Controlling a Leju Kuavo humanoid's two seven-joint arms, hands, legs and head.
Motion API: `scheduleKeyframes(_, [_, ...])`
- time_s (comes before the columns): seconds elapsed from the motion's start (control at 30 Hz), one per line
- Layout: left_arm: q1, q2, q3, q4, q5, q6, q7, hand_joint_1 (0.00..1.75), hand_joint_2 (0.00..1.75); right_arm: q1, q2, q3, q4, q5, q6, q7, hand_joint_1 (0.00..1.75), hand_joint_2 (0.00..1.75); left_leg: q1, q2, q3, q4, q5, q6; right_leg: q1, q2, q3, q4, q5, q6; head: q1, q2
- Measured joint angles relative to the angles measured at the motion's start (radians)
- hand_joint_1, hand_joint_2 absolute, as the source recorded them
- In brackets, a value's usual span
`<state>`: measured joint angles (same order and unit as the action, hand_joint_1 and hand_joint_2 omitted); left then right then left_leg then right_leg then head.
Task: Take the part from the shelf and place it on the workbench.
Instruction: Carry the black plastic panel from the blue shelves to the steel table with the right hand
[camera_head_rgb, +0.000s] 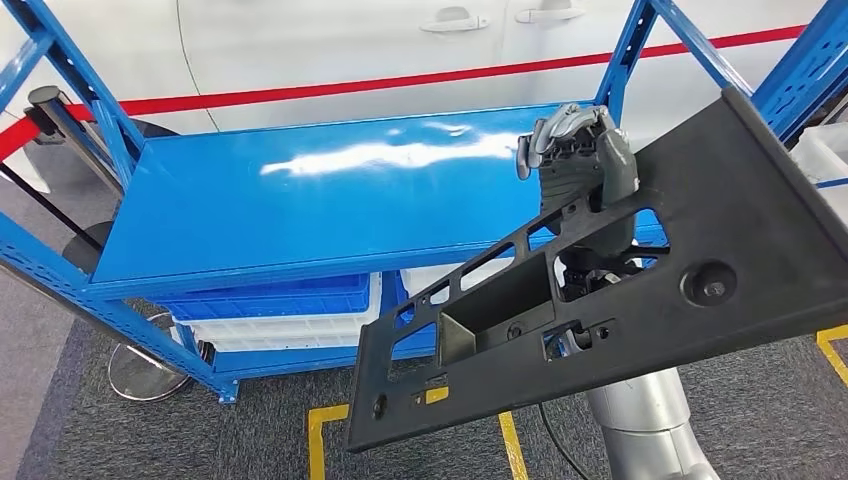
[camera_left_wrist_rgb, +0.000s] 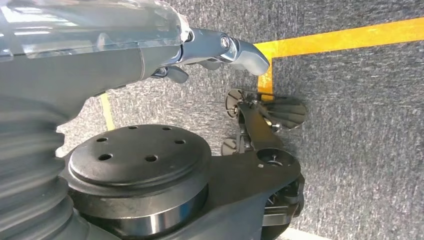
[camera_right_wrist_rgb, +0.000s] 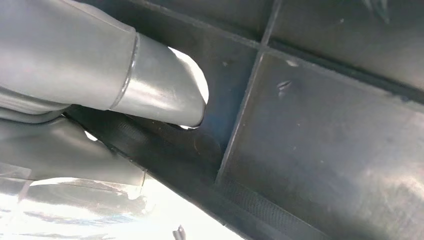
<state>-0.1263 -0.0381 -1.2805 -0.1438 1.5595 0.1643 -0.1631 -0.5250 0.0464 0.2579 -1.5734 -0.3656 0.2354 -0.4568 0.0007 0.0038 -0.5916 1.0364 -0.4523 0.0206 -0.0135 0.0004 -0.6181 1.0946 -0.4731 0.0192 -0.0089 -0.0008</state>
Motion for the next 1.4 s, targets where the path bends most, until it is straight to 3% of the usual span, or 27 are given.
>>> scheduleKeyframes(0.03, [0.0,0.0,0.0,0.0,0.0,0.0,0.0,0.0,1.75,-0.001,0.0,0.0,0.0,0.0,0.001,0.0,1.75,0.0,-0.002,0.0,-0.004,0.003,0.001,-0.005,0.002,0.0,0.011,-0.029,0.007,-0.005,0.0,0.0])
scheduleKeyframes(0.13, [0.0,0.0,0.0,0.0,0.0,-0.003,0.0,0.0,1.75,-0.001,0.001,0.0,0.0,-0.001,0.001,0.001,1.75,0.0,-0.001,-0.001,-0.012,0.005,0.005,-0.02,0.004,0.001,0.006,-0.041,0.014,-0.022,-0.001,0.0])
scheduleKeyframes(0.17, [0.0,0.0,0.001,0.0,0.0,-0.004,0.0,0.0,1.75,-0.001,0.001,0.0,0.0,-0.001,0.002,0.001,1.75,0.0,0.0,-0.001,-0.016,0.015,-0.007,-0.026,0.002,0.0,0.005,-0.045,0.02,-0.03,-0.001,0.0])
scheduleKeyframes(0.23, [0.0,0.0,0.0,0.0,0.0,-0.006,0.0,0.0,1.75,-0.002,0.003,0.0,0.0,-0.001,0.002,0.001,1.75,0.0,0.003,-0.002,-0.043,0.088,-0.065,-0.036,-0.001,-0.004,0.0,-0.052,0.03,-0.042,-0.003,0.0])
scheduleKeyframes(0.3, [0.0,0.0,0.0,0.0,0.0,-0.007,0.001,0.0,1.75,-0.001,0.004,0.0,0.0,-0.001,0.002,0.001,1.75,0.0,0.007,-0.002,-0.085,0.21,-0.136,-0.044,0.0,-0.006,-0.011,-0.053,0.039,-0.046,-0.004,0.0])
scheduleKeyframes(0.37, [0.001,0.0,0.0,0.0,0.0,-0.007,0.002,0.0,1.75,0.0,0.004,0.0,0.0,-0.001,0.002,0.001,1.75,0.0,0.009,-0.002,-0.093,0.261,-0.155,-0.046,0.001,-0.006,-0.025,-0.051,0.049,-0.045,-0.004,0.0])
scheduleKeyframes(0.4, [0.001,0.0,0.0,0.0,0.0,-0.007,0.002,0.0,1.75,0.001,0.004,0.0,0.0,-0.001,0.002,0.001,1.75,0.0,0.009,-0.002,-0.069,0.232,-0.138,-0.045,0.001,-0.005,-0.031,-0.051,0.055,-0.043,-0.004,0.0])
scheduleKeyframes(0.5, [-0.002,0.001,0.0,0.0,0.0,-0.007,0.003,0.0,1.75,0.0,0.004,0.0,-0.001,-0.001,0.003,0.001,1.75,0.0,0.005,-0.002,0.051,0.032,-0.073,-0.031,0.0,-0.004,-0.042,-0.05,0.07,-0.034,-0.004,0.0])
scheduleKeyframes(0.57, [-0.004,0.002,0.0,0.0,0.0,-0.007,0.004,0.0,1.75,0.0,0.006,0.0,-0.003,-0.001,0.005,0.001,1.75,0.0,-0.002,-0.003,0.077,-0.022,-0.062,-0.021,-0.001,-0.005,-0.044,-0.052,0.08,-0.022,-0.003,0.0])
scheduleKeyframes(0.67, [-0.002,0.002,0.0,0.0,0.0,-0.007,0.005,0.0,1.75,0.001,0.007,0.0,-0.003,-0.001,0.008,0.001,1.75,0.0,-0.002,-0.001,0.07,-0.03,-0.036,-0.005,-0.002,-0.005,-0.048,-0.054,0.085,-0.003,-0.003,0.0])
scheduleKeyframes(0.73, [-0.003,0.003,0.0,0.0,0.0,-0.006,0.006,0.0,1.75,0.001,0.007,0.0,-0.003,-0.001,0.008,0.001,1.75,0.0,0.003,0.003,0.058,-0.04,-0.013,0.008,-0.002,-0.003,-0.07,-0.001,0.026,0.004,-0.001,0.0])
scheduleKeyframes(0.8, [-0.003,0.003,0.001,0.0,0.0,-0.006,0.009,0.0,1.75,0.005,0.007,0.0,-0.003,-0.001,0.009,0.001,1.75,0.0,0.0,0.005,0.037,-0.04,0.003,0.015,-0.003,-0.002,-0.106,0.117,-0.063,0.008,0.0,0.0])
scheduleKeyframes(0.83, [-0.003,0.003,0.001,0.0,0.0,-0.006,0.01,0.0,1.75,0.008,0.007,0.0,-0.003,-0.001,0.01,0.001,1.75,0.0,0.0,0.005,0.026,-0.038,0.009,0.016,-0.003,-0.002,-0.117,0.17,-0.088,0.011,0.0,0.0])
scheduleKeyframes(0.87, [-0.003,0.003,0.001,0.0,0.0,-0.006,0.012,0.0,1.75,0.011,0.007,0.0,-0.002,-0.001,0.01,0.001,1.75,0.0,-0.001,0.005,0.016,-0.036,0.015,0.015,-0.003,-0.002,-0.117,0.198,-0.093,0.012,0.0,0.0])
scheduleKeyframes(0.9, [-0.003,0.003,0.001,0.0,-0.001,-0.006,0.013,0.0,1.75,0.013,0.007,-0.001,-0.002,-0.001,0.012,0.001,1.75,0.0,-0.001,0.005,0.005,-0.032,0.02,0.014,-0.003,-0.002,-0.097,0.189,-0.079,0.012,0.0,0.0])
scheduleKeyframes(0.93, [-0.002,0.003,0.001,0.0,-0.001,-0.005,0.014,0.0,1.75,0.015,0.007,-0.002,-0.003,-0.001,0.015,0.001,1.75,0.0,-0.001,0.005,-0.004,-0.027,0.024,0.012,-0.003,-0.002,-0.059,0.145,-0.055,0.011,0.0,0.0])
scheduleKeyframes(1.0, [-0.003,0.003,0.001,0.0,-0.001,-0.004,0.015,0.0,1.75,0.017,0.007,-0.004,-0.006,0.0,0.018,0.002,1.75,0.0,-0.002,0.005,-0.019,-0.015,0.028,0.006,-0.001,-0.002,0.03,0.014,-0.028,0.003,-0.001,0.0])
scheduleKeyframes(1.03, [-0.003,0.003,0.0,0.0,-0.001,-0.003,0.016,0.0,1.75,0.019,0.007,-0.005,-0.008,0.0,0.019,0.002,1.75,0.0,-0.003,0.005,-0.023,-0.011,0.031,0.002,0.001,-0.002,0.057,-0.031,-0.025,-0.001,0.0,0.0])
scheduleKeyframes(1.13, [-0.001,0.004,0.0,0.001,-0.002,-0.003,0.016,0.0,1.75,0.027,0.007,-0.01,-0.012,0.001,0.019,0.003,1.75,0.0,-0.006,0.004,-0.03,-0.009,0.042,-0.016,0.005,-0.002,0.064,-0.058,-0.019,-0.017,-0.001,0.0])
scheduleKeyframes(1.2, [0.0,0.004,0.0,0.001,-0.002,-0.003,0.017,0.0,1.75,0.029,0.007,-0.011,-0.013,0.001,0.019,0.004,1.75,0.0,-0.005,0.002,-0.044,0.012,0.019,-0.027,0.0,-0.004,0.053,-0.064,-0.006,-0.033,-0.002,0.0])
scheduleKeyframes(1.27, [0.0,0.005,0.0,0.001,-0.002,-0.003,0.017,0.0,1.75,0.03,0.007,-0.011,-0.013,0.001,0.019,0.004,1.75,0.0,0.0,0.0,-0.079,0.103,-0.057,-0.038,-0.003,-0.007,0.037,-0.066,0.01,-0.046,-0.003,0.0])
scheduleKeyframes(1.33, [0.0,0.005,0.0,0.001,-0.002,-0.003,0.017,0.0,1.75,0.033,0.007,-0.011,-0.014,0.002,0.019,0.004,1.75,0.0,0.005,0.0,-0.117,0.231,-0.13,-0.046,-0.002,-0.007,0.018,-0.065,0.024,-0.048,-0.004,0.0])
scheduleKeyframes(1.37, [0.0,0.005,0.0,0.001,-0.002,-0.003,0.017,0.0,1.75,0.036,0.007,-0.012,-0.014,0.004,0.019,0.004,1.75,0.0,0.006,0.001,-0.12,0.267,-0.14,-0.048,-0.001,-0.007,0.009,-0.064,0.03,-0.047,-0.004,0.0])
scheduleKeyframes(1.4, [0.0,0.005,0.0,0.001,-0.003,-0.003,0.017,0.0,1.75,0.041,0.007,-0.012,-0.015,0.008,0.019,0.004,1.75,0.0,0.008,0.001,-0.105,0.266,-0.131,-0.05,-0.001,-0.007,0.001,-0.063,0.036,-0.045,-0.004,0.0])
